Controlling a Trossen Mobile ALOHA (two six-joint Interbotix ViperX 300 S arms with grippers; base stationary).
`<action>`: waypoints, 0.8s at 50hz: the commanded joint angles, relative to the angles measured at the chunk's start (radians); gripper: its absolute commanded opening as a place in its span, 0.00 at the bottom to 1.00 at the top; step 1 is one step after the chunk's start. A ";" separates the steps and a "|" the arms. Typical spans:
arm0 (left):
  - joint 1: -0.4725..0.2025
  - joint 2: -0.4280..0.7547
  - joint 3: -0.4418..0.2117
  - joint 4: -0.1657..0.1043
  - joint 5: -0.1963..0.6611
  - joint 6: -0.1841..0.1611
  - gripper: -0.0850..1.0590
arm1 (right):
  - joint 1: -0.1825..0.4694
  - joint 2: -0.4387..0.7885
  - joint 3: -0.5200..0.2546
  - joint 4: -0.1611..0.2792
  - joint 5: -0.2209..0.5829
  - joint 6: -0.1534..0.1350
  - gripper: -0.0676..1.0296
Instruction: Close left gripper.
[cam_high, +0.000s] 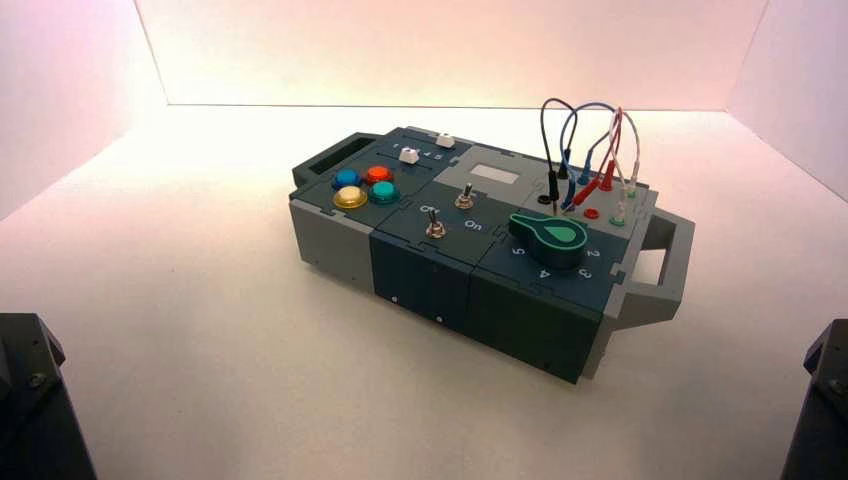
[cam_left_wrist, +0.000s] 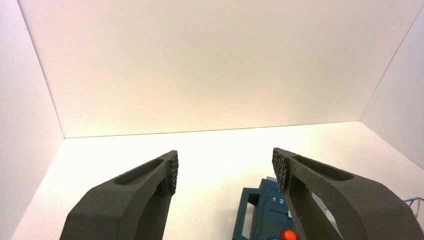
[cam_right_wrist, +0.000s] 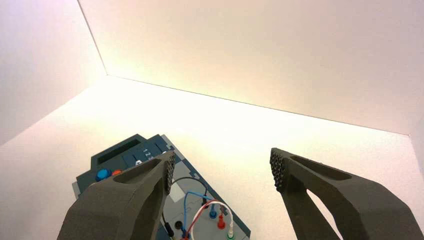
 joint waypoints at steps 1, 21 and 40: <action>0.005 0.014 -0.017 0.000 -0.008 0.005 0.92 | -0.002 0.014 -0.017 0.003 -0.006 0.006 0.97; 0.005 0.014 -0.017 0.002 -0.005 0.008 0.92 | -0.003 0.014 -0.017 0.005 -0.002 0.011 0.97; 0.005 0.020 -0.025 0.000 0.015 0.008 0.10 | -0.003 0.017 -0.015 0.006 -0.002 0.011 0.97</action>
